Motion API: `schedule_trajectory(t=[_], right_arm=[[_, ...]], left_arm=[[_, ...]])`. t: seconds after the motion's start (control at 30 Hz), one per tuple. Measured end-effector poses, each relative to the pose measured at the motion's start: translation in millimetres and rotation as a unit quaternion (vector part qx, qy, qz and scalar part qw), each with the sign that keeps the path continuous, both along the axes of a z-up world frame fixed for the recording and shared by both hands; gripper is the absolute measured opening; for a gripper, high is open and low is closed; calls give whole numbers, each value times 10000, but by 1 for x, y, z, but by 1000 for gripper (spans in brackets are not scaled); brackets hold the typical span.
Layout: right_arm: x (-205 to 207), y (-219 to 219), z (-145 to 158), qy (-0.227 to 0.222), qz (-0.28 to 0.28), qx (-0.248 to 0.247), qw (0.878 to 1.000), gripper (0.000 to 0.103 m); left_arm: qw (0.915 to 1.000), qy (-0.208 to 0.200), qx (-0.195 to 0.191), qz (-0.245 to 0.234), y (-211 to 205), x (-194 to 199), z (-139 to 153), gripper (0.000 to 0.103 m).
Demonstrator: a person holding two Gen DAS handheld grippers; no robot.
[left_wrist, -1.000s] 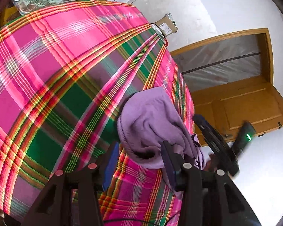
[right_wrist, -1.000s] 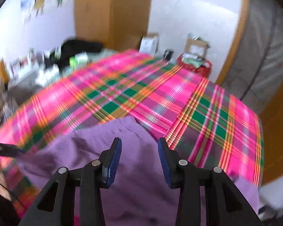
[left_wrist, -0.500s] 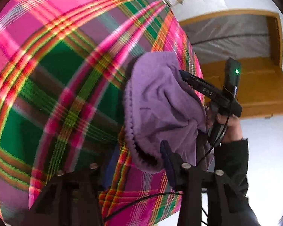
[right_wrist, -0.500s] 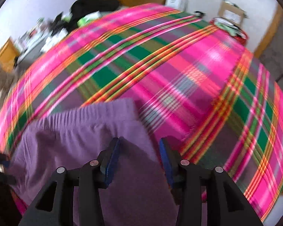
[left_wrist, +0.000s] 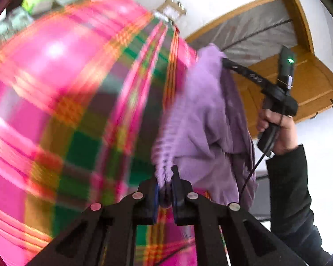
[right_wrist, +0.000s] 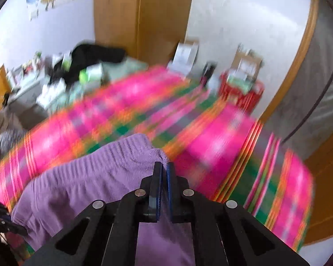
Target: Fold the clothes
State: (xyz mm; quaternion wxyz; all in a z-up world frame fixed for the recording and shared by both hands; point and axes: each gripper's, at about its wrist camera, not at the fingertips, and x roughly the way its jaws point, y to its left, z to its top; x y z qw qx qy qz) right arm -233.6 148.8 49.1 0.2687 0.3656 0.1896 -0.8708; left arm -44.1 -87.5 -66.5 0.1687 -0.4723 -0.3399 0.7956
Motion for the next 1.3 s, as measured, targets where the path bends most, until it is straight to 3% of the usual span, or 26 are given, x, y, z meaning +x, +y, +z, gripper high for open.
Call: schedule_trajectory(t=[0.17,0.3,0.47,0.53,0.67,0.77,0.83,0.97,1.13,1.3], right_arm=[[-20,-48,72,862,121,-153,9961,4],[-36,-104,93,1243,270,-189,9917,4],[-57,-155,64,1111,238,-296,9931,4],[-65,-176,28,849,261,-36,9960,4],[-78,-198,-36,166,235,572,9979,9],[-72,-160,-39,16,82,432,9990,15],[-67,-134,-41,-82,-29,335,9994,26],[-40,-44,-30,-160,-581,82,9982,35],[31,66,-48,-357,-1375,106,9898,42],[105,149,-74,-469,-2161,264,9749,43]], left_arm=[[9956,618,-489,502,-54,0,41,9],[9881,946,-923,789,-89,2,69,9],[9815,906,-1295,1078,-114,4,75,9],[9819,646,-1407,1087,-121,0,64,9],[9831,-150,-1537,983,-132,-17,14,10],[9840,-397,-1411,1017,-139,-15,-5,11],[9842,-340,-1377,1064,-142,-7,-6,12],[9828,-228,-1398,1186,-150,9,-5,14],[9804,-48,-1542,1222,-148,20,1,16],[9841,367,-1538,806,-114,29,19,16]])
